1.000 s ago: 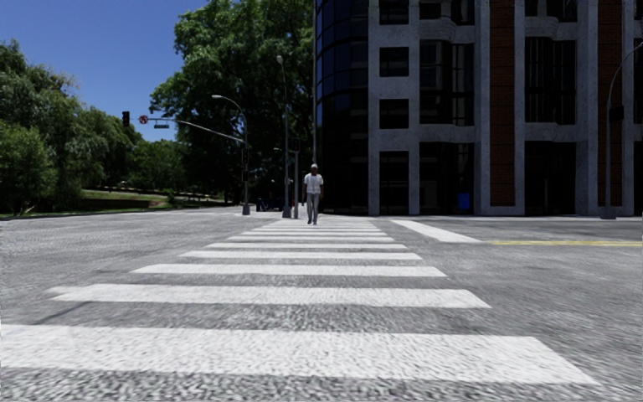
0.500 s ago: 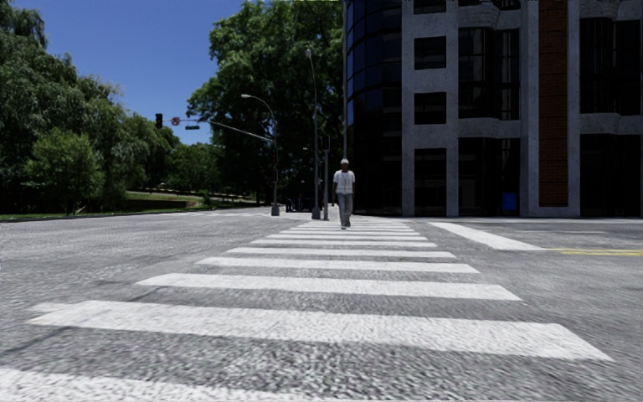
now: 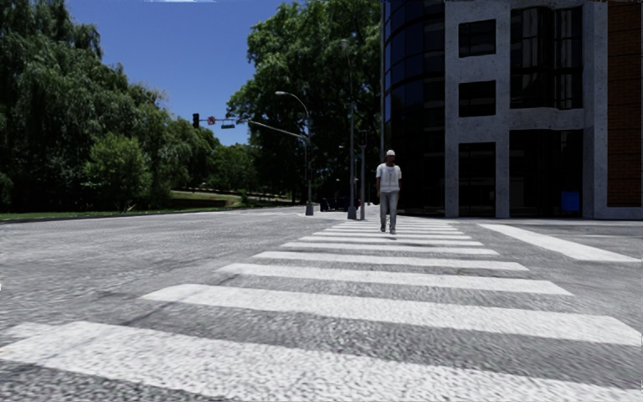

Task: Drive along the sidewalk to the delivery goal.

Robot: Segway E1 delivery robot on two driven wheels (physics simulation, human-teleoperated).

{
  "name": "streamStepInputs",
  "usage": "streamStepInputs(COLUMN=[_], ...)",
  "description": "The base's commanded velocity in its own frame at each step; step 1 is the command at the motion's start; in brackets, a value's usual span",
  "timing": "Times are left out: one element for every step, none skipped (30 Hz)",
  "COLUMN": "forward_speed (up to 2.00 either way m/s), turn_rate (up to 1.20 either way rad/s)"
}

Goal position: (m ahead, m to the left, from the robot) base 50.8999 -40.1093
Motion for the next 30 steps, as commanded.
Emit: streamStepInputs(forward_speed=[1.32,1.32,1.38,1.47,1.55,1.55,1.65,2.00,2.00,2.00,2.00,2.00,2.00,2.00,2.00,2.00,2.00,2.00,2.00,2.00,2.00,2.00,2.00,2.00,2.00,2.00,2.00,2.00,2.00,2.00], turn_rate=[0.37,0.37,0.37,0.37,0.37,0.37,0.37,0.37,0.37,0.37,0.37,0.37,0.37,0.00,0.00,0.00,0.00,0.00,0.00,0.00,0.00,0.00,0.00,0.00,0.00,0.00,0.00,0.00,0.00,0.00])
